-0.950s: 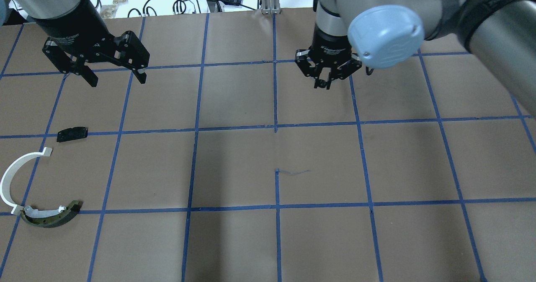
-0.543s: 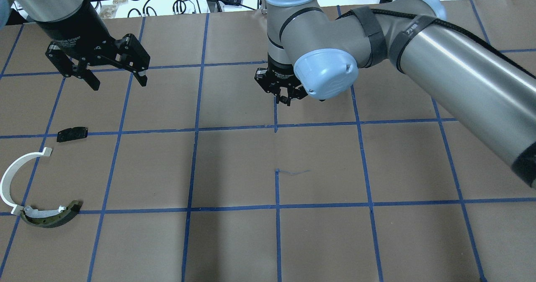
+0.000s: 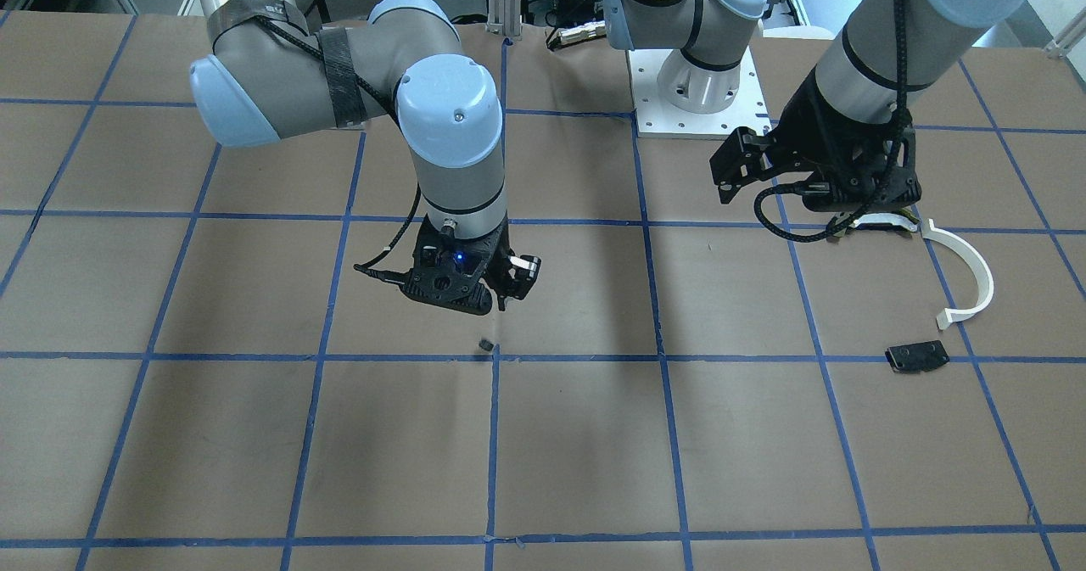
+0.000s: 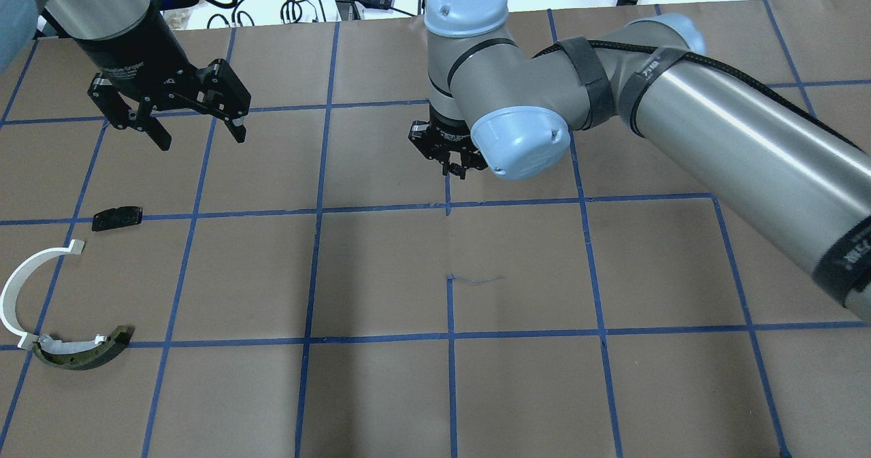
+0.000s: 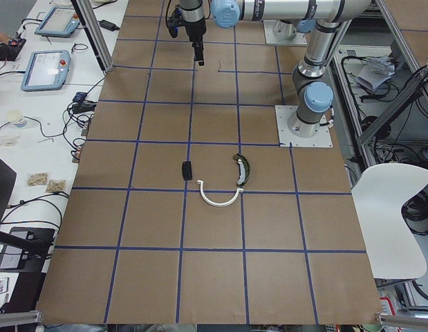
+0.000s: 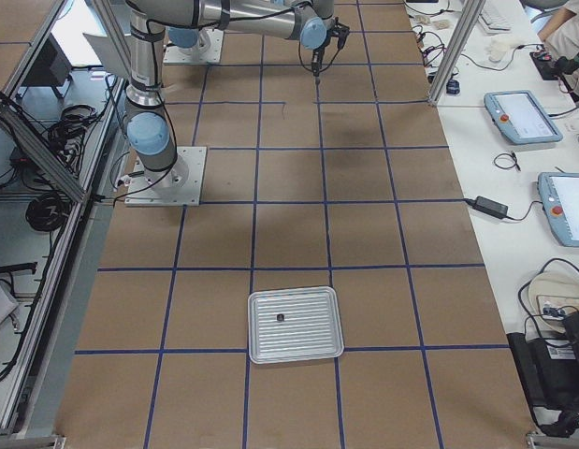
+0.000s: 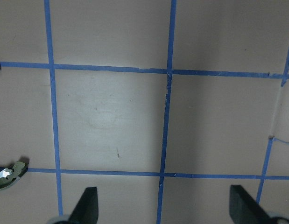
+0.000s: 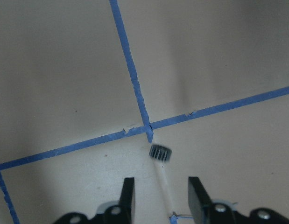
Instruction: Place bearing gear from tray to pile
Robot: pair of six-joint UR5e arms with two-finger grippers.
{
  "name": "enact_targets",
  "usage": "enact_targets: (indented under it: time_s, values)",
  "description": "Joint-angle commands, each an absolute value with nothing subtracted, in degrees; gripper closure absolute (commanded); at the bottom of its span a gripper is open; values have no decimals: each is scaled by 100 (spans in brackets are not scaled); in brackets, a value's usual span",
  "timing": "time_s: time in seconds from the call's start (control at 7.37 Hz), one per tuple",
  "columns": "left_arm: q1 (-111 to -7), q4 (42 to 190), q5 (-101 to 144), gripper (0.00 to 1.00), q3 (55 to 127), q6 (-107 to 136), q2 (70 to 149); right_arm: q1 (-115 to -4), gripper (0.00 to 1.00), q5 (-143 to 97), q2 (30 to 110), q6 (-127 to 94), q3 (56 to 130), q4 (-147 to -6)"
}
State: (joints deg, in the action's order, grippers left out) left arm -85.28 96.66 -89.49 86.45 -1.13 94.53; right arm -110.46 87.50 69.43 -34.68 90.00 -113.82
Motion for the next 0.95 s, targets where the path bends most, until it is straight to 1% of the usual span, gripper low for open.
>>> enact_targets:
  time_s: [0.0,0.14,0.27,0.41,0.54,0.81]
  values:
    - [-8525,9212,-8947,0,8902,-140,9580,-10856,16,8762,6952,-2799,8982,-11391]
    - [-8525,9194,-8930,0,8990,-80,9632,-10385,15,8850,7048,-1916,9000,-11295]
    - [-8560,8932,-8921,0,9009,-62,9755,-9727,15,8816,7310,-1037,9009,-10824]
    - [-8665,8764,-8895,0,9009,-70,9869,-8842,16,8859,7426,372,9017,-10393]
    - [-8884,8545,-8834,0,9009,25,10018,-7946,16,9103,7418,778,9000,-10102]
    - [-9656,7949,-8572,0,9070,622,10509,-6712,18,9474,7392,2722,9000,-10299]
